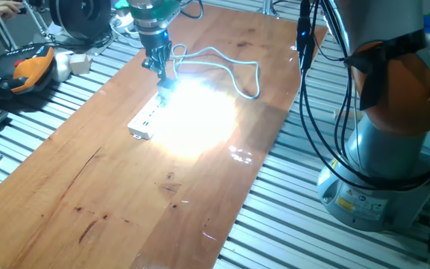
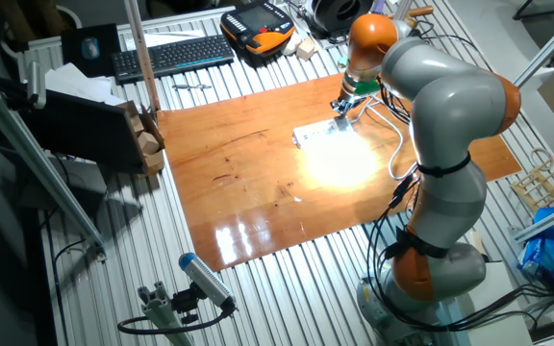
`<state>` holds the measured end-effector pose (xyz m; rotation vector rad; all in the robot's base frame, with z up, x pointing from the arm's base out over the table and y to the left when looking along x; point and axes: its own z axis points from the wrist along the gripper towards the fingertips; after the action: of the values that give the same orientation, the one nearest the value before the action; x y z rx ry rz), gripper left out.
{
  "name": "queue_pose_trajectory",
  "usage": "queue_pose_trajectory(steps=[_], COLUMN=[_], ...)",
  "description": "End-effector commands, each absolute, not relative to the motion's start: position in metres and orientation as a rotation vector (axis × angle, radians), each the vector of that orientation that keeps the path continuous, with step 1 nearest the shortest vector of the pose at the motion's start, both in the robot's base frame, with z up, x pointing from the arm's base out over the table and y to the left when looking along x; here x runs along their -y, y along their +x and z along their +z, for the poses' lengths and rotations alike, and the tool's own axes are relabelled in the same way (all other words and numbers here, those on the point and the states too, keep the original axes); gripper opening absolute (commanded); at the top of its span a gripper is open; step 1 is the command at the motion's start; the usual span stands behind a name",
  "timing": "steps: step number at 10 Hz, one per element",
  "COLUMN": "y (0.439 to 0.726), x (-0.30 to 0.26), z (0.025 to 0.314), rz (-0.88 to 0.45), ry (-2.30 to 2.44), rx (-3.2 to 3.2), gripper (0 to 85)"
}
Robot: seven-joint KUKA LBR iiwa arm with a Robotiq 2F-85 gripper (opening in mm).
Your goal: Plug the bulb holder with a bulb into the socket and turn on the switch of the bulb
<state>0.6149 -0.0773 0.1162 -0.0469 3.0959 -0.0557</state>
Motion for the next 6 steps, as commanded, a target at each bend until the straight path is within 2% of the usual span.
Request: queue_pose_trajectory(steps=[1, 6], y=[0.6147, 0.6144], x=[0.0774, 0.0773], z=[0.1158, 0.1177], rz=[-0.055, -0.077], ry=[-0.047, -0.057], rx=[-3.096, -3.094], gripper=[0.0, 0.0])
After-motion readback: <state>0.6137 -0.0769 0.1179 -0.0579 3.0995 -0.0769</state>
